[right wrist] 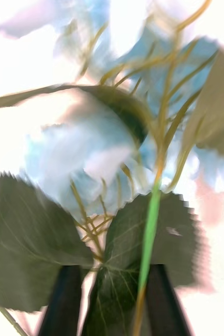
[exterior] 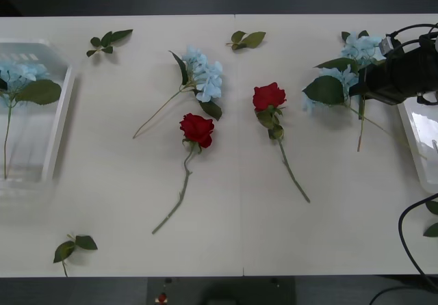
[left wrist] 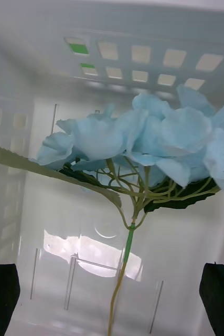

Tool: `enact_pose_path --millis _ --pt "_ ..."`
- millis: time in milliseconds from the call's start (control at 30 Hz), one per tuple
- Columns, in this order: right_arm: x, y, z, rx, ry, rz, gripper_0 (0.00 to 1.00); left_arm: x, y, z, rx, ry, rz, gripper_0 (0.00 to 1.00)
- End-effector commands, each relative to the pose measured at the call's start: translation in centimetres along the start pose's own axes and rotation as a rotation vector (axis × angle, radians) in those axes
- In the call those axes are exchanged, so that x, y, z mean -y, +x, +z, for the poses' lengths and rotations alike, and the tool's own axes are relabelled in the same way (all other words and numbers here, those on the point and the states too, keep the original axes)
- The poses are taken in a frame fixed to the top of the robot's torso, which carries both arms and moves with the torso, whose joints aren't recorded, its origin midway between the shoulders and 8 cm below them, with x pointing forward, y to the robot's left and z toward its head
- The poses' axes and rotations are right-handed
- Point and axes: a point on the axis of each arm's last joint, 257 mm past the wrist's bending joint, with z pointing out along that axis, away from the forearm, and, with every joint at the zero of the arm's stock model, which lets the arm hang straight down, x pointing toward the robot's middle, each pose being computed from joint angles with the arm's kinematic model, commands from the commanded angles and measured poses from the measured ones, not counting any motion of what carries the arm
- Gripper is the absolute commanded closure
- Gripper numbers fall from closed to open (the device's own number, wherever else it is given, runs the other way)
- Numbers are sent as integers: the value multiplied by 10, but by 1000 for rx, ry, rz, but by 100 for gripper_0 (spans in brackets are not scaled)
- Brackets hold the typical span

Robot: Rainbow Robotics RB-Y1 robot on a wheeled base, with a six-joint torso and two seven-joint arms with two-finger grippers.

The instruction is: Put the red flowers into the right box and the blue flowers into the left box

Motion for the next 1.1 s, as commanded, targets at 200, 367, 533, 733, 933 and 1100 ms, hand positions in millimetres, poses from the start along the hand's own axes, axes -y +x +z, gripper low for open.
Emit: enact_pose_path --millis 200,367,533,733,933,1100 --pt "11 -22 -27 27 24 -75 0 26 -44 -65 75 100 101 0" --pt "16 -27 -45 14 32 -64 0 54 -49 -72 103 185 202 0" --pt "23 -40 -62 25 69 -69 0 106 -48 -71 139 323 312 0" --pt "37 -46 -60 46 138 -95 0 170 -50 -73 209 412 474 0" --pt "35 -49 -41 70 194 -155 2 246 -47 -76 289 452 659 0" --pt "34 -51 -31 84 229 -186 23 311 -30 -66 323 490 755 0"
